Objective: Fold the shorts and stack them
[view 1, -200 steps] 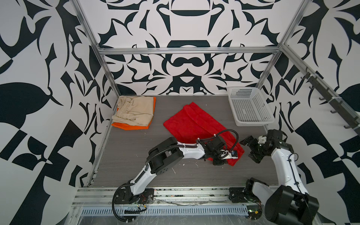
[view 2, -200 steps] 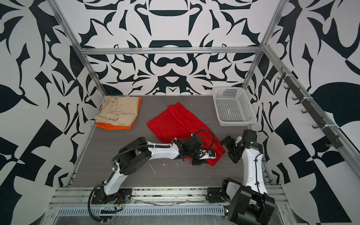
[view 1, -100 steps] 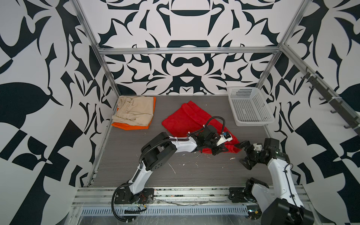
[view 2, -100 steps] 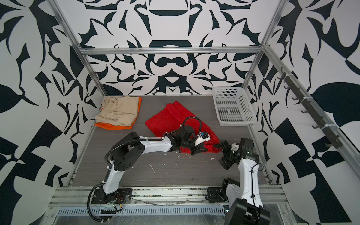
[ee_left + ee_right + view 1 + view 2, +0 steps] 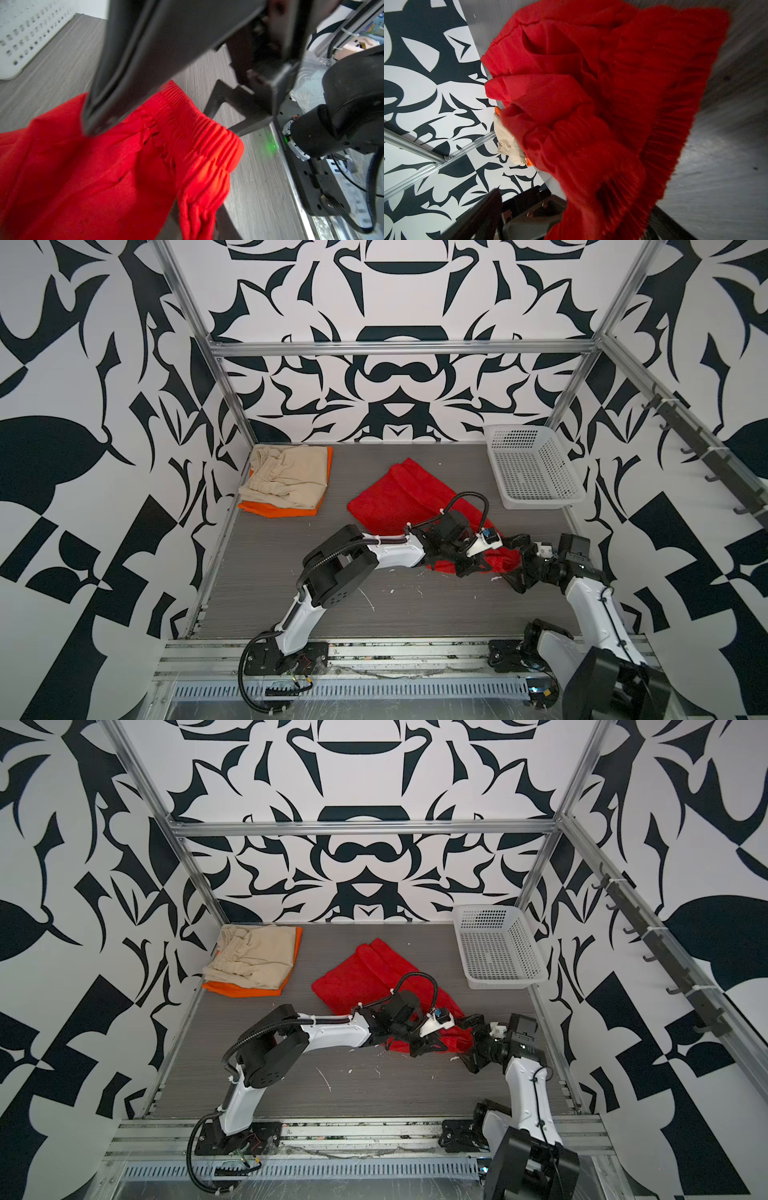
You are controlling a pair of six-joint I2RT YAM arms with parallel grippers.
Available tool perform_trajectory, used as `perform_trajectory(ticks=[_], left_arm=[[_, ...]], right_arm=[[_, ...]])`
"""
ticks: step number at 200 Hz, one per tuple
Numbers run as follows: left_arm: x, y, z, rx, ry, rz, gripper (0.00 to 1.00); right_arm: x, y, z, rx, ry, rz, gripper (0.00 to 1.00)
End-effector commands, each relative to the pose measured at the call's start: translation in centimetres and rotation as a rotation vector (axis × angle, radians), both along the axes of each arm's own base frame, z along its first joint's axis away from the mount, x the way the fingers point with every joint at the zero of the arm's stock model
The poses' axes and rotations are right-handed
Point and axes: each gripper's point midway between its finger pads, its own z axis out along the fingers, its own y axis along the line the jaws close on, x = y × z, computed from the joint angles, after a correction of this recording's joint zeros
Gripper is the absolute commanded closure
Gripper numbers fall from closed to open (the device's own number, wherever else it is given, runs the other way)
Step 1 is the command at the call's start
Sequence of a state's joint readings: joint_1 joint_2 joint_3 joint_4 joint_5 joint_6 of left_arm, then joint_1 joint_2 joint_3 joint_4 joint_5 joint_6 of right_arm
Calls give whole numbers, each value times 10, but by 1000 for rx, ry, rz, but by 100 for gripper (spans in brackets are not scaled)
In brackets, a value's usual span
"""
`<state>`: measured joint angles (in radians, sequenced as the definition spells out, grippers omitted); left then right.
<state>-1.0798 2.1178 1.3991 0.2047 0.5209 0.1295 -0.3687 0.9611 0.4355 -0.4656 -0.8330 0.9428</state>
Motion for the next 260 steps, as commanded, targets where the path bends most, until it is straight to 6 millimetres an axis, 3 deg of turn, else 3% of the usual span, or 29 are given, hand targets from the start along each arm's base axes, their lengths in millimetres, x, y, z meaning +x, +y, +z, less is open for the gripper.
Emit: perform_trajectory(ticks=[1,4,11,16,26,55,84,116,132,158,175,208,232,260], left_arm=[[-6,-7,20,-43,-7,-43,70],[-5,-7,21,-42,-8,-38,67],[-1,-5,25,-39,-18,-19,59],[3,-2,29,-40,-21,0,51],[15,5,42,-54,-11,53,41],[75,48,78,-54,88,288,31],[135,106,82,17,149,560,31],[176,166,43,183,272,761,33],[174,170,23,211,379,739,37],[170,154,2,239,413,663,41],[182,144,-11,275,415,679,34],[203,131,-46,386,402,710,37],[200,151,-78,515,432,776,41],[170,201,-96,603,466,913,42]], right_arm=[[9,5,-6,-26,-19,47,12],[9,5,-6,-38,-15,57,20],[6,3,-8,-80,7,82,48],[3,0,-7,-121,26,104,60],[-4,-8,0,-218,62,151,67],[-23,-32,34,-442,154,277,87],[-29,-51,71,-602,202,367,91],[-20,-53,109,-691,171,460,94],[-12,-49,116,-738,163,523,95],[-3,-44,114,-756,161,555,95],[-1,-41,111,-738,155,557,95],[-3,-37,103,-718,171,571,96],[0,-38,102,-724,172,578,96],[11,-40,105,-738,151,588,96]])
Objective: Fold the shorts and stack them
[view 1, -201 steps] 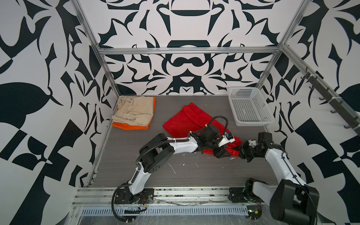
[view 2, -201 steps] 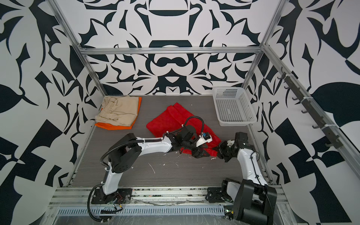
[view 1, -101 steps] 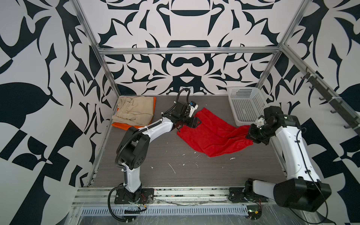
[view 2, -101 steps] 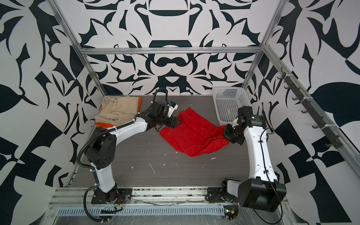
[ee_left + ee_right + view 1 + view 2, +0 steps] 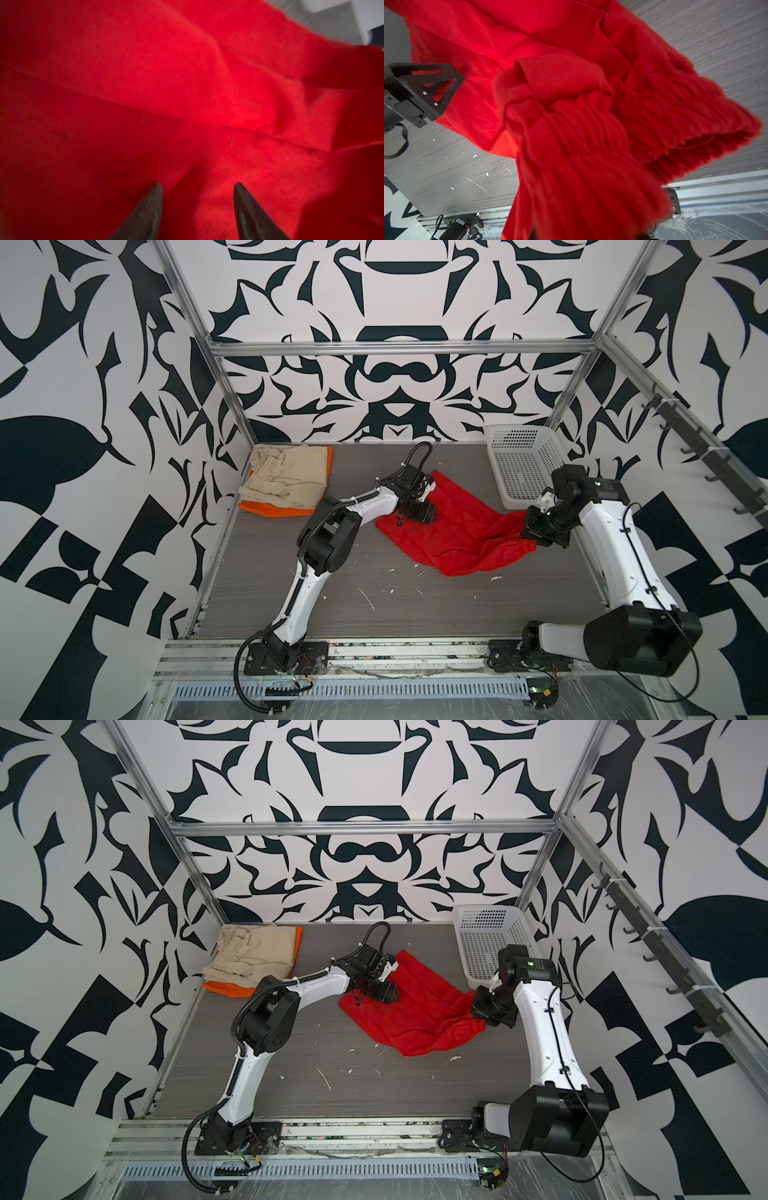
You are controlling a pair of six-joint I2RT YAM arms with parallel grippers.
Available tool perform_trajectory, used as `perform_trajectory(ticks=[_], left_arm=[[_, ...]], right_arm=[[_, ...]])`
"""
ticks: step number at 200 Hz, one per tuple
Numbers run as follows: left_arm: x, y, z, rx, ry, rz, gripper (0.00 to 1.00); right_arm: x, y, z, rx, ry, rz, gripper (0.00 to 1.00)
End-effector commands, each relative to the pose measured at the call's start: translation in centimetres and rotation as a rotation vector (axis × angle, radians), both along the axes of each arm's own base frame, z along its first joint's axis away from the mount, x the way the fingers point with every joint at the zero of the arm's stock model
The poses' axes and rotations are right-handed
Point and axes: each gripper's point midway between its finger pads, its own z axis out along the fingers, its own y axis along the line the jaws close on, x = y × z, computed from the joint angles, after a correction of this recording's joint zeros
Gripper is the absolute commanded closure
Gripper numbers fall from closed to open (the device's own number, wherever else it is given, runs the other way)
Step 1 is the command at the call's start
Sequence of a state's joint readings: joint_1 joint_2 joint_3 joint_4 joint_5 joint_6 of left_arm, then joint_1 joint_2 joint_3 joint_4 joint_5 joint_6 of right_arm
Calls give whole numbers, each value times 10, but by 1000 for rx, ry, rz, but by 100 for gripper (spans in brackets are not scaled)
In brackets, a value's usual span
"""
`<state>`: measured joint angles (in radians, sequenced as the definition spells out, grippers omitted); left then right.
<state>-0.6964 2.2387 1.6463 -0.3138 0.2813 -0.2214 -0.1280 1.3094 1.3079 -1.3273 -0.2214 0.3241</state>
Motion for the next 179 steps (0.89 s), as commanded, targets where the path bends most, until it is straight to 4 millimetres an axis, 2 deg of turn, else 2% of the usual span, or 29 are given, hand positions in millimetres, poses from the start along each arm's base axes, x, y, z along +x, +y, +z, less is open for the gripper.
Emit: perform_trajectory(ticks=[1,22,36,55,78,101,113,129,151,179], left_arm=[[-36,63,-33,189,123,137,42],[-73,104,-46,255,187,231,42],[-96,122,-48,258,225,280,42],[-111,130,-23,198,219,310,41],[-91,132,33,125,60,249,35],[-67,142,65,134,-75,108,34],[-55,148,71,151,-147,-3,36],[-54,151,72,142,-190,-208,37],[-48,163,60,234,-325,-473,36],[-36,163,54,280,-465,-697,35]], right_arm=[[8,-1,7,-16,-27,38,96],[19,8,9,37,-55,70,96],[24,16,10,74,-69,96,96],[28,22,7,103,-83,137,97],[30,25,-3,116,-66,180,97],[32,26,-11,123,-55,206,97],[35,26,-14,125,-59,213,97],[37,26,-18,131,-49,218,98],[37,26,-20,130,-44,225,98],[39,27,-18,132,-57,228,98]])
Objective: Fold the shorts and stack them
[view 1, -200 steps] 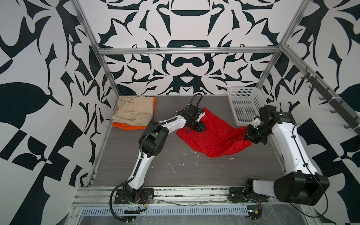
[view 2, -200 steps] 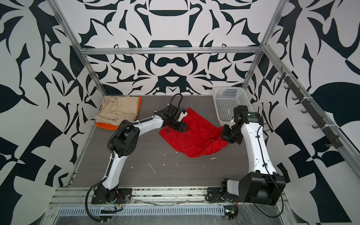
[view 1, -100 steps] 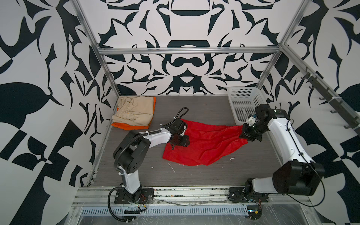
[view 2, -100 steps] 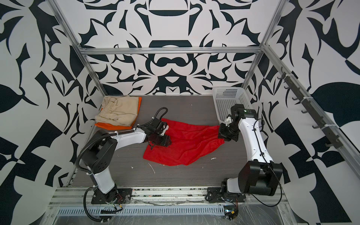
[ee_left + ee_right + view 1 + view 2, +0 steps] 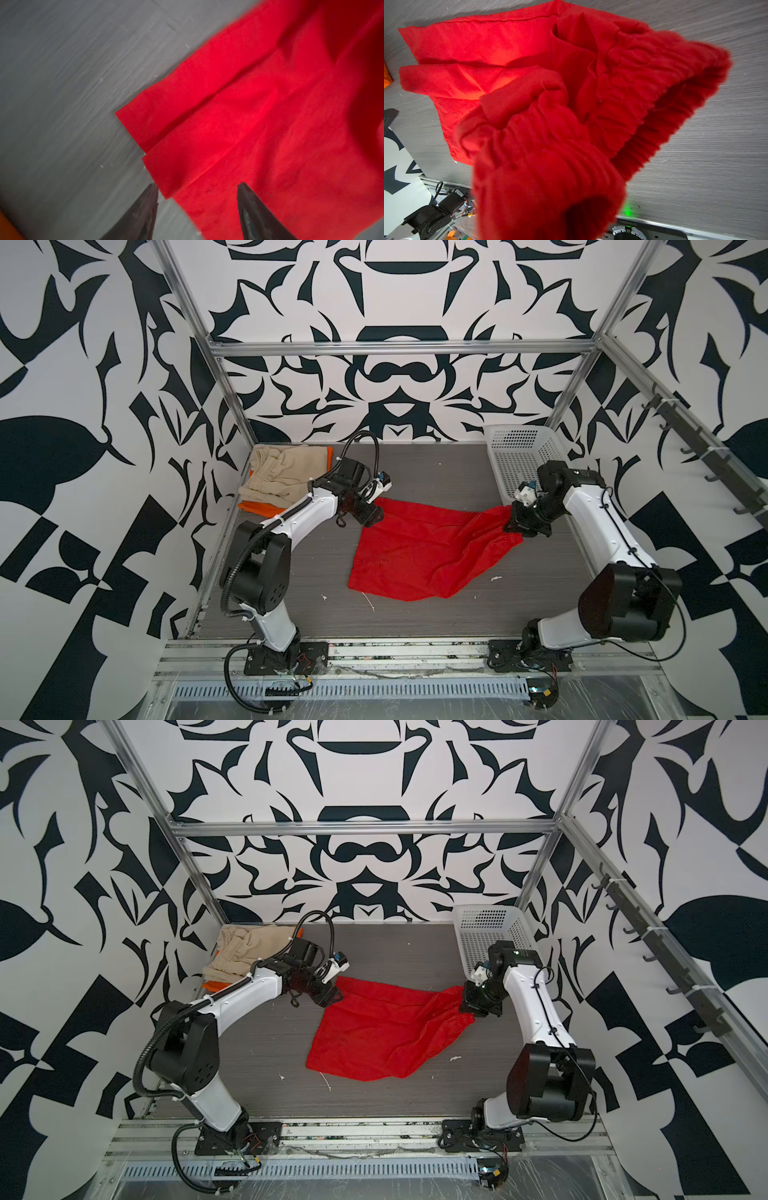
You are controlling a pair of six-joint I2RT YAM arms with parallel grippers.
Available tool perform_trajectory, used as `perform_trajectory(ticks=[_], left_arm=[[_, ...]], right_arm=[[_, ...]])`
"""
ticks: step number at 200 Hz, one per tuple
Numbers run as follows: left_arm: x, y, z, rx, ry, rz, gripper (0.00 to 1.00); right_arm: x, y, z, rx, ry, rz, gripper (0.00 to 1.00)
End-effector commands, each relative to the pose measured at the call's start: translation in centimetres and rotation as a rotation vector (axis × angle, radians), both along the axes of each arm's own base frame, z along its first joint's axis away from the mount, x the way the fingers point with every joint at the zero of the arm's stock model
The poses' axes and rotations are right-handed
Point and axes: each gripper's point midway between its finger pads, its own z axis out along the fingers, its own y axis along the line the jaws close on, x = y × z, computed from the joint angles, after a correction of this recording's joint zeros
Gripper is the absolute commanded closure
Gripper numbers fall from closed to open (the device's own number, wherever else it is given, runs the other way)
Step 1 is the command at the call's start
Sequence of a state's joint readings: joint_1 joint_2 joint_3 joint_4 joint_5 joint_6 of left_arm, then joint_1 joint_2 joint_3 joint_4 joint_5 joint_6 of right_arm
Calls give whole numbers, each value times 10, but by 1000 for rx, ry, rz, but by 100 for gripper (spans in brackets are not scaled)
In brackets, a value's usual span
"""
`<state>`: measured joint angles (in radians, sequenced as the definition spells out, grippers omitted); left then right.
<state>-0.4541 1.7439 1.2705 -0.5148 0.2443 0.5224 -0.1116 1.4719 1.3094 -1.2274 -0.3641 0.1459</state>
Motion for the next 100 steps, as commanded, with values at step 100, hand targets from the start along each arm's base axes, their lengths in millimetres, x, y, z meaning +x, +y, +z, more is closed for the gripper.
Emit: perform_trajectory(ticks=[100], left_arm=[[13,-6,-61,231,-240,-595,35]], right_arm=[[6,6,10,32,-56,30,98]])
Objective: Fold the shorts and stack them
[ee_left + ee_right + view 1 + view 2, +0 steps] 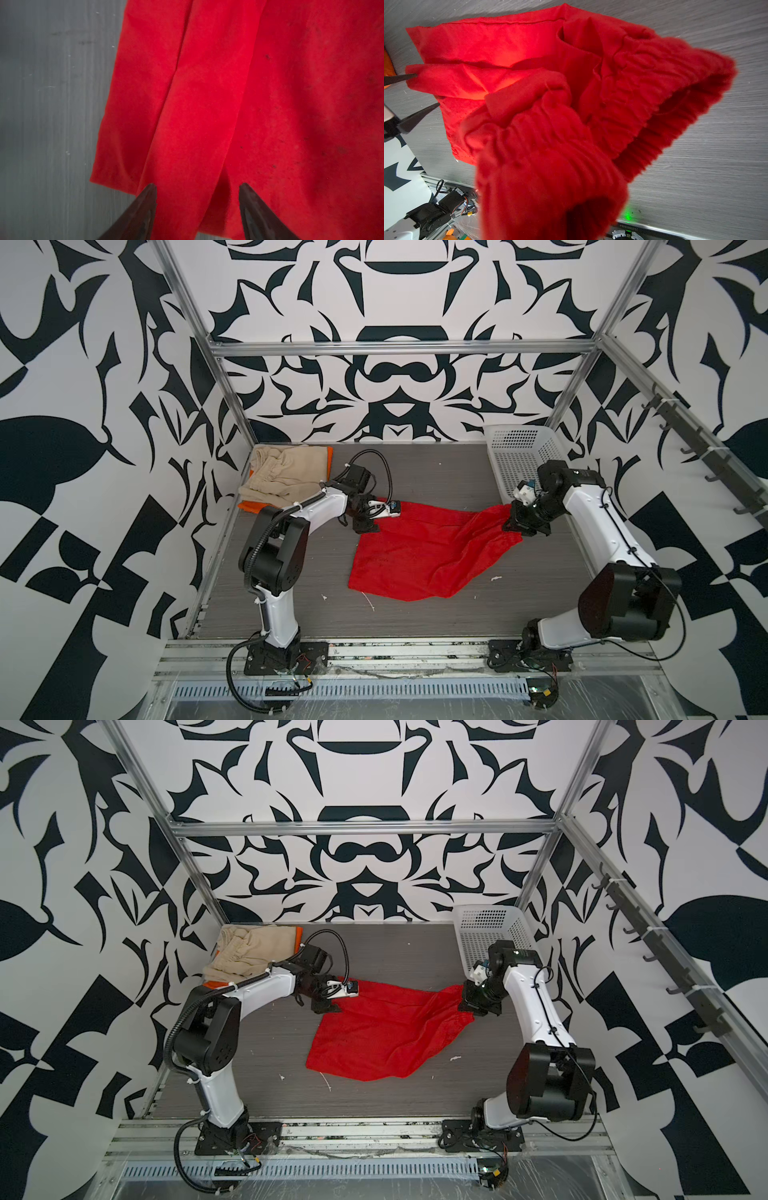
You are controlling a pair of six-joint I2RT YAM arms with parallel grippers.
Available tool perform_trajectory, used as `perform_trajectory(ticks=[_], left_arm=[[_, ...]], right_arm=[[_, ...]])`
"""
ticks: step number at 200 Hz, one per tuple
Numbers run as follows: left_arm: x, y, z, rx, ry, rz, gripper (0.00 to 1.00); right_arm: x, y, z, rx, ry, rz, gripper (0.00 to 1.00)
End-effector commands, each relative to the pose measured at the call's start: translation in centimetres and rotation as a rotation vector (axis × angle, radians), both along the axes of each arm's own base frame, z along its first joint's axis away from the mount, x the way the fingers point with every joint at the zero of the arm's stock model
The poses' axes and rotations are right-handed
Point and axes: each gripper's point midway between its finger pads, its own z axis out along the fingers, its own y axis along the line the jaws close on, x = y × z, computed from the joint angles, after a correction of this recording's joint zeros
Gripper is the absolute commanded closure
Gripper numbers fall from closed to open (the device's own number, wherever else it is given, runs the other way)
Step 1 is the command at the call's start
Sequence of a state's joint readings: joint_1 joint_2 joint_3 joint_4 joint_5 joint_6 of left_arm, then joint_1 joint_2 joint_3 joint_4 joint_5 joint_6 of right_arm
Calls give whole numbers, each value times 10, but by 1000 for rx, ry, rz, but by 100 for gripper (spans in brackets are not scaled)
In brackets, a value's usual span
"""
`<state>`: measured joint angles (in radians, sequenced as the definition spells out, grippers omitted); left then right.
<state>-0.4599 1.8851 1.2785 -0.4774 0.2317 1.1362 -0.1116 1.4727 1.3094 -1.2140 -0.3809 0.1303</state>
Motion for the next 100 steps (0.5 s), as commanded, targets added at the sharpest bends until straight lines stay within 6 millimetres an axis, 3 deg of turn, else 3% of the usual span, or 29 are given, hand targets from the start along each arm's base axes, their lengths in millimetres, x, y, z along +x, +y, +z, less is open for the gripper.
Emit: perform_trajectory(ticks=[1,30,47,60,83,100], left_arm=[[8,-3,-10,36,-37,-70,35],[27,-3,-15,54,-56,1,50],[41,-11,-1,13,-35,80,74],[48,-18,16,-46,23,139,85],[63,-30,46,-187,106,229,89],[88,-30,57,-249,138,345,89]], right_arm=[[2,4,9,18,-35,13,98],[1,4,10,16,-38,17,99],[-1,4,11,17,-36,18,99],[-2,4,11,14,-32,21,99],[-6,3,12,0,-28,23,100],[-8,1,12,-20,-23,27,100]])
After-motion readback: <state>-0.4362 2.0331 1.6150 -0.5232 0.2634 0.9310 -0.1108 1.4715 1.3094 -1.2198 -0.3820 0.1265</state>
